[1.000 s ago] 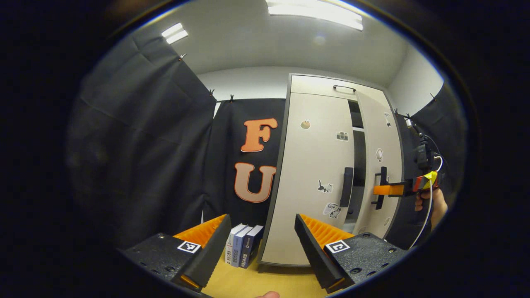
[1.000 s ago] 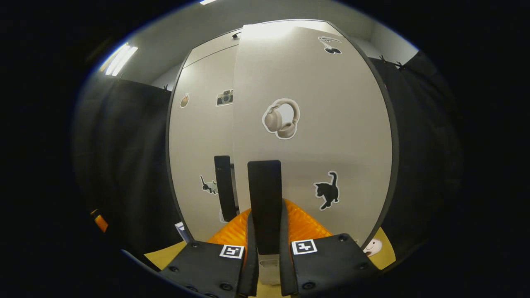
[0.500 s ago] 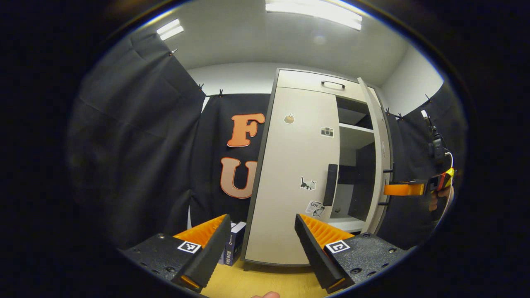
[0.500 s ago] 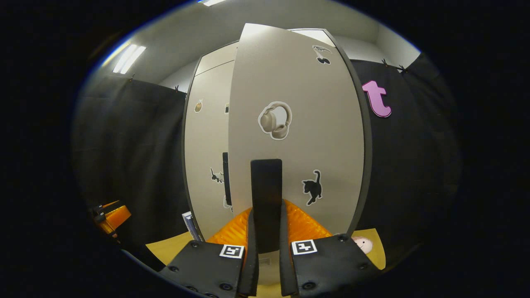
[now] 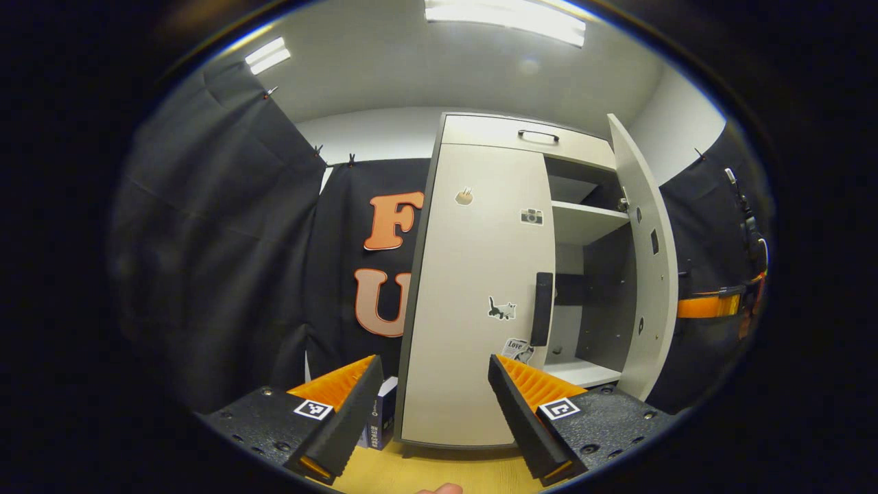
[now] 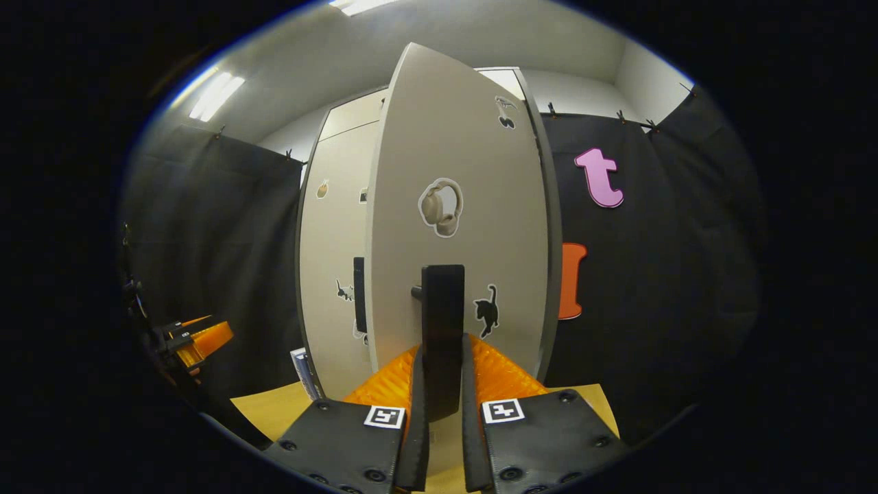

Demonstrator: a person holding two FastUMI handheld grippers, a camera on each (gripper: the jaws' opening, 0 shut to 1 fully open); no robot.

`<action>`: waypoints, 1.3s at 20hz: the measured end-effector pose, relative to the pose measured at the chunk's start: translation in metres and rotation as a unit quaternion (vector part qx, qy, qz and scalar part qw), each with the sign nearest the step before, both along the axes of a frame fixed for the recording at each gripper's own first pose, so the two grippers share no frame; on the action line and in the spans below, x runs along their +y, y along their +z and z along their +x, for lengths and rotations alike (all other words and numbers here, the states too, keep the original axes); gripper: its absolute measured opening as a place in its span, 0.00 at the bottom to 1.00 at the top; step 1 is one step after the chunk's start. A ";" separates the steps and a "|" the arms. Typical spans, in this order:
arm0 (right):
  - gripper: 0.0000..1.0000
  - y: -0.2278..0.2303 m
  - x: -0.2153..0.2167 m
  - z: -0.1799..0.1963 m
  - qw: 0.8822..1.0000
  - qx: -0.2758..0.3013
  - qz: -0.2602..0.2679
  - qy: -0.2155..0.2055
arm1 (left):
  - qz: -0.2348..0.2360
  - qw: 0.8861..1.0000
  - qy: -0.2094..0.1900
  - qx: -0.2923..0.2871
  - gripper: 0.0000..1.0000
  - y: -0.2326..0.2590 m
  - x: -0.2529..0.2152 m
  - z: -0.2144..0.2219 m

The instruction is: Open the right door of the double-door shoe cabinet with the right hand, and open the left door with the left hand.

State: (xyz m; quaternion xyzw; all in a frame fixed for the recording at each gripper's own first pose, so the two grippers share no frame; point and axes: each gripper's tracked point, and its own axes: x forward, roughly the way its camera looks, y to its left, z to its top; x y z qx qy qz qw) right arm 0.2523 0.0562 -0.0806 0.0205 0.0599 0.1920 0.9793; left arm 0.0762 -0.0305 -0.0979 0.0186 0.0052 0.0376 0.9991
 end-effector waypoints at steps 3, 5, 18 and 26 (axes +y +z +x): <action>0.28 0.000 -0.005 -0.002 1.000 -0.001 0.002 -0.008 | -0.019 1.000 -0.011 0.008 0.94 -0.008 -0.009 0.004; 0.28 0.002 -0.015 -0.001 1.000 -0.010 -0.011 -0.020 | -0.027 0.999 -0.019 0.010 0.94 -0.011 -0.016 0.005; 0.27 0.001 -0.034 0.002 0.998 -0.012 0.018 -0.061 | -0.078 0.995 -0.042 0.035 0.94 -0.038 -0.047 -0.001; 0.09 0.000 -0.072 0.014 0.989 -0.022 0.008 -0.143 | -0.085 0.994 -0.053 0.042 0.94 -0.045 -0.054 0.000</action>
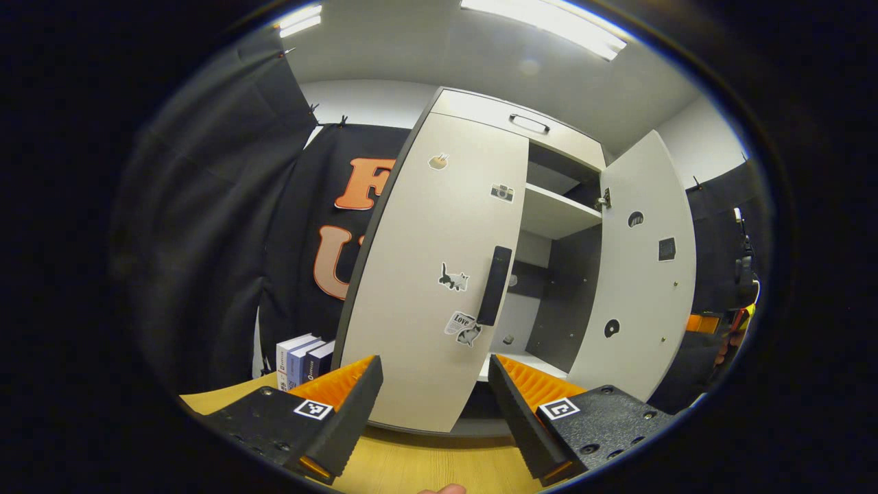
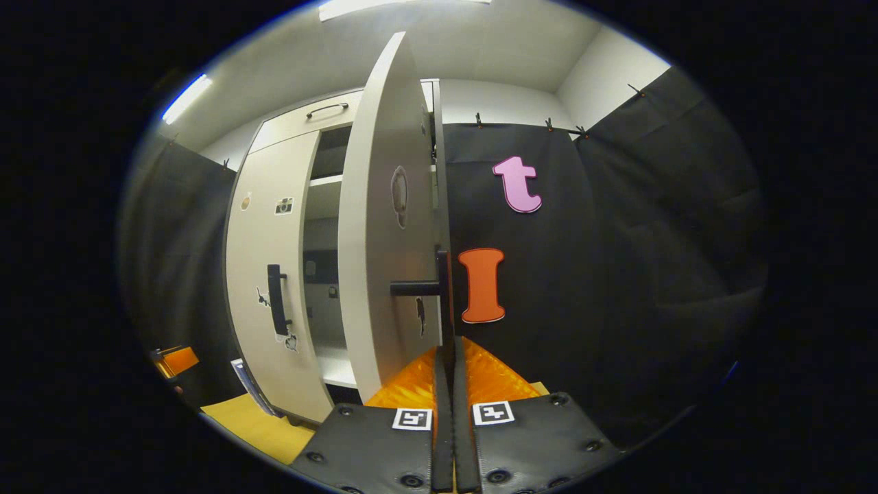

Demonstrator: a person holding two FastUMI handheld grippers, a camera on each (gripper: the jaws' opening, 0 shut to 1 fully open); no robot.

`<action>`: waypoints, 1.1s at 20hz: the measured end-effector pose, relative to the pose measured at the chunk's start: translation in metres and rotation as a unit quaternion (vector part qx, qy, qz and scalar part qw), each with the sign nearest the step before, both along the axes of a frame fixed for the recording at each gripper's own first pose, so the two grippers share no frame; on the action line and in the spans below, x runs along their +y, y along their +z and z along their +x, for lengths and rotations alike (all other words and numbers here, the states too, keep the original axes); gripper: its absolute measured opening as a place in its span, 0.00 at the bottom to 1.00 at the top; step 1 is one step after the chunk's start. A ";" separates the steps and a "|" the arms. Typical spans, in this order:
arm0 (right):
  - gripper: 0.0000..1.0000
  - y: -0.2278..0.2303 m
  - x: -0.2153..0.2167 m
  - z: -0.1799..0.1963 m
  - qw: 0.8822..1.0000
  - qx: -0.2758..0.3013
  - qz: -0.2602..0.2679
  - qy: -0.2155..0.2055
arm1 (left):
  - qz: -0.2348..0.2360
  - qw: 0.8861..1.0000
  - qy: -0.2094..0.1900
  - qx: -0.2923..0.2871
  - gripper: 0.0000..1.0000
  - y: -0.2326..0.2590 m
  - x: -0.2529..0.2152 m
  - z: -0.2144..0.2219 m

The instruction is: Open the right door of the double-door shoe cabinet with the right hand, and open the left door with the left hand.

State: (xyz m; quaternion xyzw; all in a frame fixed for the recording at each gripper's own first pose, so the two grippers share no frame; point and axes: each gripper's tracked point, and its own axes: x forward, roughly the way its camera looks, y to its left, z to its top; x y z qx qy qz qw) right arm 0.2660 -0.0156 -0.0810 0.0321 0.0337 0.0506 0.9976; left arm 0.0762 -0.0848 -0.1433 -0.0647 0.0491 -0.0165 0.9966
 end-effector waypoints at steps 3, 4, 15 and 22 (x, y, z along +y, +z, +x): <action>0.09 0.001 -0.003 0.001 1.000 0.000 -0.005 0.005 | -0.003 1.000 -0.006 0.001 0.94 0.002 -0.004 0.003; 0.08 0.000 -0.004 0.001 1.000 0.000 -0.003 0.005 | -0.010 1.000 -0.011 -0.002 0.94 0.005 -0.007 0.004; 0.10 0.001 -0.016 -0.020 1.000 0.012 -0.019 0.011 | -0.008 0.998 -0.057 -0.037 0.94 0.037 -0.041 0.038; 0.10 0.011 -0.039 -0.052 0.999 -0.005 -0.003 -0.038 | -0.009 0.995 -0.090 -0.040 0.94 0.059 -0.076 0.097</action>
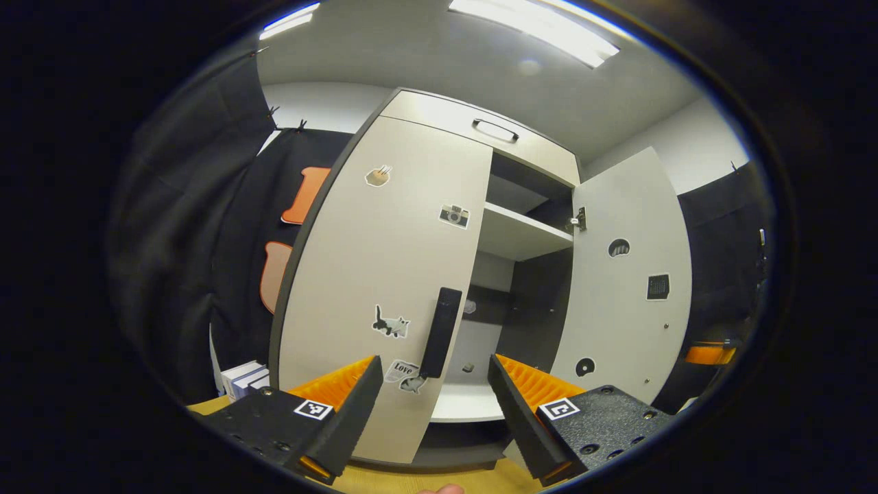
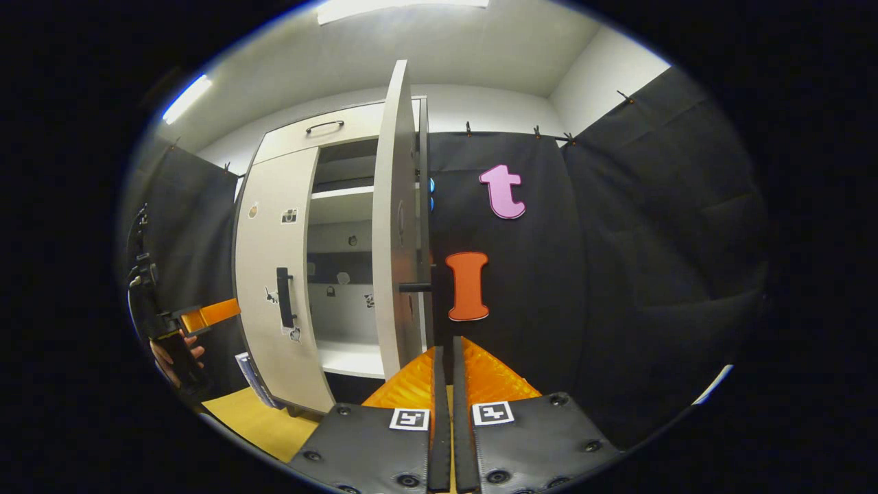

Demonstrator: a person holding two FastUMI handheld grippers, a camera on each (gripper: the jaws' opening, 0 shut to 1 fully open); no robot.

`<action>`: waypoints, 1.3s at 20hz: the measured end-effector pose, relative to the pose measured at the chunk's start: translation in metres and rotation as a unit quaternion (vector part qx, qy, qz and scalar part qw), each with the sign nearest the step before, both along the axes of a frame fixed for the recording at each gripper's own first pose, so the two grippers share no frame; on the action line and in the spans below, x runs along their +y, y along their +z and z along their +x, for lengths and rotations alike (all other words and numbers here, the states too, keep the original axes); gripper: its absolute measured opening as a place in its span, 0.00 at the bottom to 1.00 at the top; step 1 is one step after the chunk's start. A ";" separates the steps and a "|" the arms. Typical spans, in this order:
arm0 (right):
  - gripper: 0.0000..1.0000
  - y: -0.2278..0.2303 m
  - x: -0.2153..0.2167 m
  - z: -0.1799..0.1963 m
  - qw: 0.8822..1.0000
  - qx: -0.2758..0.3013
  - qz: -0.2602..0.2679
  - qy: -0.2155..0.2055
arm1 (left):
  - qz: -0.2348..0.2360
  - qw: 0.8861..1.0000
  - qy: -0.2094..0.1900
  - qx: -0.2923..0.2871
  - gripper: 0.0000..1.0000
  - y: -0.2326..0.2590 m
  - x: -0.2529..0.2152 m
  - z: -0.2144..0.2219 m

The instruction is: Open the right door of the double-door shoe cabinet with the right hand, and open the left door with the left hand.

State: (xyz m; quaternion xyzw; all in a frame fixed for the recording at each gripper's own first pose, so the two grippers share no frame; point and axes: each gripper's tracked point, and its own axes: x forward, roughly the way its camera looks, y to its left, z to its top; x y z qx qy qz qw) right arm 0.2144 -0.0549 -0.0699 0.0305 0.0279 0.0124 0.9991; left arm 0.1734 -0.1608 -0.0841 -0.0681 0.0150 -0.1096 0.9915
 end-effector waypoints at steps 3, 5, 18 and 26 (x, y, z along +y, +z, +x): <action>0.23 0.003 -0.012 -0.016 0.999 -0.008 -0.003 -0.031 | 0.033 0.999 -0.015 -0.005 0.94 0.006 -0.017 0.037; 0.39 0.004 -0.015 -0.025 0.999 -0.009 0.001 -0.039 | 0.064 0.998 -0.006 -0.006 0.94 0.003 -0.022 0.061; 0.98 -0.006 -0.039 -0.062 0.998 -0.003 0.001 -0.062 | 0.083 0.994 0.058 0.045 0.90 -0.048 -0.016 0.130; 0.98 -0.013 -0.031 -0.062 0.998 0.014 -0.009 -0.054 | 0.121 0.991 0.012 0.063 0.25 -0.053 -0.032 0.129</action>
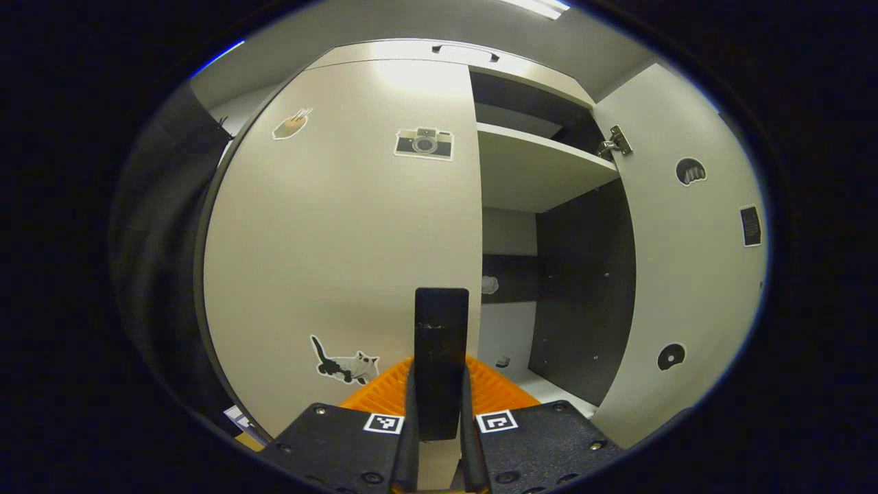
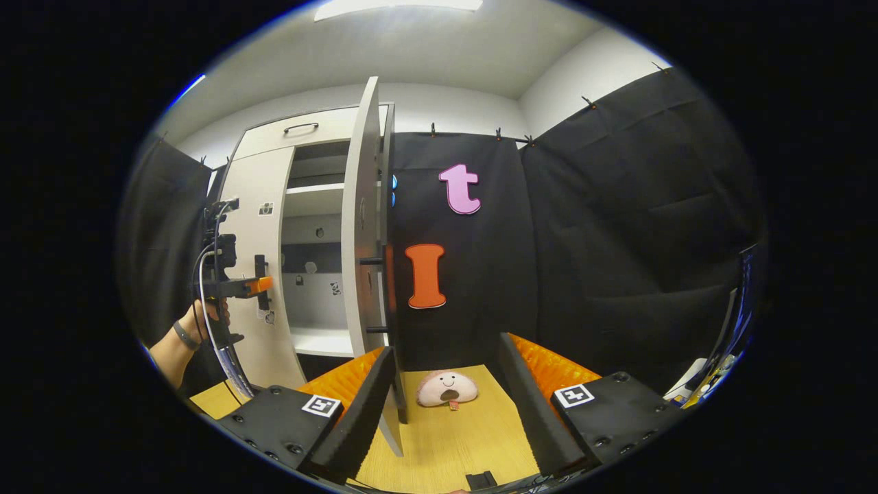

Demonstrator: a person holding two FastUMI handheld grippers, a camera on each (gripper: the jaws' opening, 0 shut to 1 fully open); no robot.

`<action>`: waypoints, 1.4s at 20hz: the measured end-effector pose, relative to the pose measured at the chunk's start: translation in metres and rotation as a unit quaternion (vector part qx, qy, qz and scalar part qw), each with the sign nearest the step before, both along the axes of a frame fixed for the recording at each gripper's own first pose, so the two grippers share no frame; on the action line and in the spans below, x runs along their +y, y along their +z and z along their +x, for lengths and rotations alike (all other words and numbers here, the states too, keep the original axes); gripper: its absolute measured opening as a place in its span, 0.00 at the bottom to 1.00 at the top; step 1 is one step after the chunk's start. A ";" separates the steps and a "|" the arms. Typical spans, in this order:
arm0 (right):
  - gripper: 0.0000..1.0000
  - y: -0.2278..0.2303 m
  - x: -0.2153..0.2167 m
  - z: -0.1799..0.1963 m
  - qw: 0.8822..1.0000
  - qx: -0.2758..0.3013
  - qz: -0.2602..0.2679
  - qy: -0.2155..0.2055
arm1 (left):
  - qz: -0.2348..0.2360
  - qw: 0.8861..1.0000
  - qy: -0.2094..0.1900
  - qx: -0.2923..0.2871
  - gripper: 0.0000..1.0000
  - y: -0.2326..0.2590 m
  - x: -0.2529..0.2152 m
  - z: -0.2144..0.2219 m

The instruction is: Open the right door of the double-door shoe cabinet with the right hand, and open the left door with the left hand.

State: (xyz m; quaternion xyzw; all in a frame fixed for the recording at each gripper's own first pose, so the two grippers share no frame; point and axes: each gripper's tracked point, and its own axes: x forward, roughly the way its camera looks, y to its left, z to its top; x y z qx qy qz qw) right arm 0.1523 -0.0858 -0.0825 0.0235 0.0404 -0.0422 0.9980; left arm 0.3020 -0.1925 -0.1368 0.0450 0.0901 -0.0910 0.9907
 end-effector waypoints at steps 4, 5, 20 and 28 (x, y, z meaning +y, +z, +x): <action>0.98 0.005 0.018 0.004 1.000 -0.004 -0.002 0.023 | 0.004 0.999 -0.028 0.038 0.25 0.003 0.005 -0.023; 0.98 0.008 0.020 0.003 1.000 -0.009 -0.004 0.024 | -0.002 0.999 -0.033 0.043 0.25 0.006 0.010 -0.034; 0.97 0.011 0.038 0.016 0.999 -0.018 -0.007 0.037 | 0.011 1.000 0.014 -0.005 0.23 0.047 0.101 -0.121; 0.97 0.016 0.042 0.024 0.999 -0.024 -0.014 0.034 | 0.055 0.997 0.031 -0.054 0.13 0.061 0.134 -0.133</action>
